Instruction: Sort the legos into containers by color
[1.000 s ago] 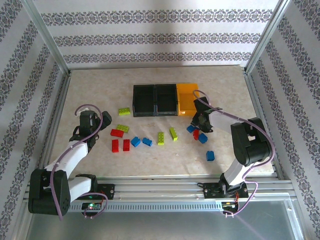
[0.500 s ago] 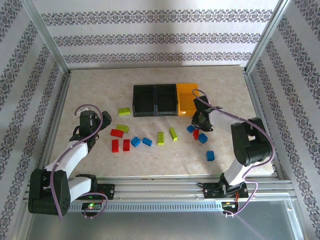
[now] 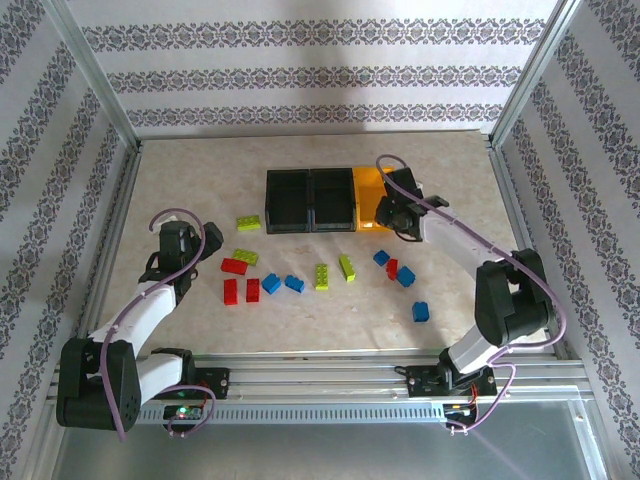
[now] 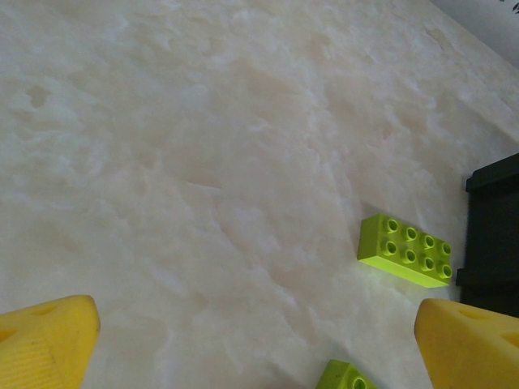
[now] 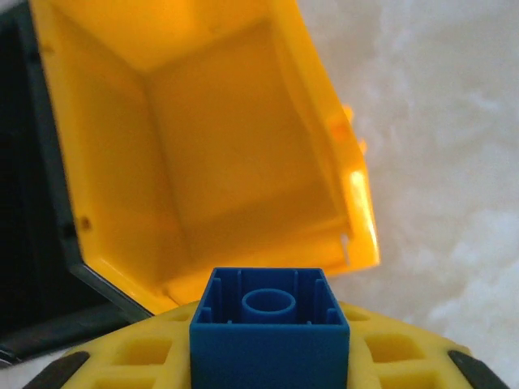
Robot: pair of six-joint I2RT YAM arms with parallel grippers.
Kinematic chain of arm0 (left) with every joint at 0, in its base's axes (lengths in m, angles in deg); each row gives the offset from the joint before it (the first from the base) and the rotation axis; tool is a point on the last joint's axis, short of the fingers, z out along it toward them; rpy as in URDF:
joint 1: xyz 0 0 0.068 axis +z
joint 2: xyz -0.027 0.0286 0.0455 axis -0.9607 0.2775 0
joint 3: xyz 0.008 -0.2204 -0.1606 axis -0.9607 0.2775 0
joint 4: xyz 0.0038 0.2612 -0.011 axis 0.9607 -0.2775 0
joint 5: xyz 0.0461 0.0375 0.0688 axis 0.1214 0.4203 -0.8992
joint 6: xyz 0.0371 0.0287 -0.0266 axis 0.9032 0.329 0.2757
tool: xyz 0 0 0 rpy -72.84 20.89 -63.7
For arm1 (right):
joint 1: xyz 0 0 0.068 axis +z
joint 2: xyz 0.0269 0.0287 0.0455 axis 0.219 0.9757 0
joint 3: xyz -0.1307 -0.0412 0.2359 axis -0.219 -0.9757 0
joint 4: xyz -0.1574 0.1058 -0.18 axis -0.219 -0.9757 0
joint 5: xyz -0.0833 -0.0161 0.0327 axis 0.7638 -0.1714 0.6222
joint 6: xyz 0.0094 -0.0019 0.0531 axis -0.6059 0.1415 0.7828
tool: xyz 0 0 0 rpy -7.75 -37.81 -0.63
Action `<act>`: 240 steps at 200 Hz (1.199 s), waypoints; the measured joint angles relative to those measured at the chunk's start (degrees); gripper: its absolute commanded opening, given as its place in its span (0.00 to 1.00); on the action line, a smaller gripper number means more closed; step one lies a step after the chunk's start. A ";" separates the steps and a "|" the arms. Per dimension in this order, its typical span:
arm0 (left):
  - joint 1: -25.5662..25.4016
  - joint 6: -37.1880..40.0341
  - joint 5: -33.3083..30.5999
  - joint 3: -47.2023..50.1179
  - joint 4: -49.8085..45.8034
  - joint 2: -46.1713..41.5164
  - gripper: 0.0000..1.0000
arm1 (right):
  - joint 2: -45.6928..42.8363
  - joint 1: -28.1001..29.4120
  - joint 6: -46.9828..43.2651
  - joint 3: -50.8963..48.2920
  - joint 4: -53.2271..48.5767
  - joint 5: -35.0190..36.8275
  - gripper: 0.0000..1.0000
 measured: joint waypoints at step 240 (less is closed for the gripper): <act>0.00 1.07 1.90 -0.48 -1.11 -2.36 1.00 | 23.37 -2.03 -10.23 21.68 -7.78 -3.08 0.43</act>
